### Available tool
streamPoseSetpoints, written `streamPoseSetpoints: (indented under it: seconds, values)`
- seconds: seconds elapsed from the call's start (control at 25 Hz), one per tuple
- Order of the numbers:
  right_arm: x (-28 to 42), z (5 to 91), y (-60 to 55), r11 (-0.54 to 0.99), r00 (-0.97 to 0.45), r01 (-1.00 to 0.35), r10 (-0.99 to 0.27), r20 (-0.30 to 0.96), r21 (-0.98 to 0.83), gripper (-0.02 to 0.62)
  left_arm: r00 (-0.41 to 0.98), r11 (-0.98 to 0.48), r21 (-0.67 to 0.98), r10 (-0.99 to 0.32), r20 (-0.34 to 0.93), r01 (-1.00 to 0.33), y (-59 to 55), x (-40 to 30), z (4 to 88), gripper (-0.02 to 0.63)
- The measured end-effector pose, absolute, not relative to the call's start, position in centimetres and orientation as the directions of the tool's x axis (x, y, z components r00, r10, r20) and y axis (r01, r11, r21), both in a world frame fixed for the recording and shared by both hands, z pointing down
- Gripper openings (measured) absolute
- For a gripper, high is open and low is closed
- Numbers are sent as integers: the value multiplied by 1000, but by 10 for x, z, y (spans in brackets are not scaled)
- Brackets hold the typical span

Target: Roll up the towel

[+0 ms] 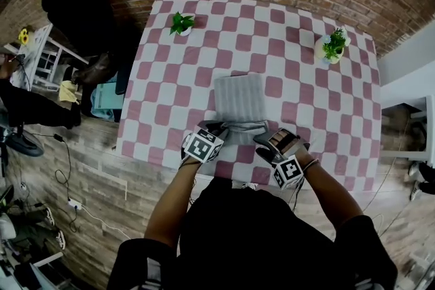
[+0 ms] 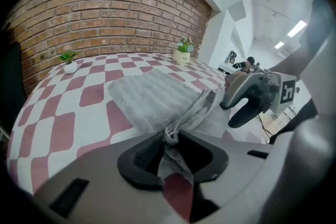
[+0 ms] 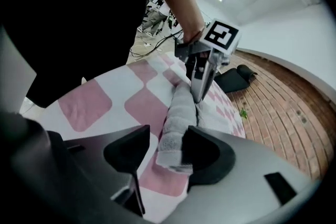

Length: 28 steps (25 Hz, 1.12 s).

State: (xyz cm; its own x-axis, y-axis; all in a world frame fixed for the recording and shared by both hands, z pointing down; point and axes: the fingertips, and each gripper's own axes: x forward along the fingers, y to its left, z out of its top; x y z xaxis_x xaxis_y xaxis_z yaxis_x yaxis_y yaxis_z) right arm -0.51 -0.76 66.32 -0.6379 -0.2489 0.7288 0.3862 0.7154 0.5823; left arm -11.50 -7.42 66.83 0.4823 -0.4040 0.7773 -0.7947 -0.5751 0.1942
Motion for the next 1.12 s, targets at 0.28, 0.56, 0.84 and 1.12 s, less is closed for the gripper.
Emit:
streamPoseSetpoints:
  seconds: [0.28, 0.56, 0.84, 1.12]
  values:
    - [1, 681, -29, 809, -627, 325, -204, 752, 490, 244, 439, -674, 46, -427, 790, -738, -72, -117, 651, 161]
    - [-2, 677, -38, 890, -614, 253, -155, 774, 379, 244, 530, -843, -88, -411, 742, -531, -39, -109, 622, 232]
    - [-3, 675, -42, 912, -615, 240, -123, 779, 334, 244, 437, -938, -293, -346, 830, -186, -17, -83, 648, 273]
    - [2, 673, -48, 943, -626, 188, -101, 773, 275, 242, 365, -948, -249, -308, 879, -200, -30, -95, 674, 194]
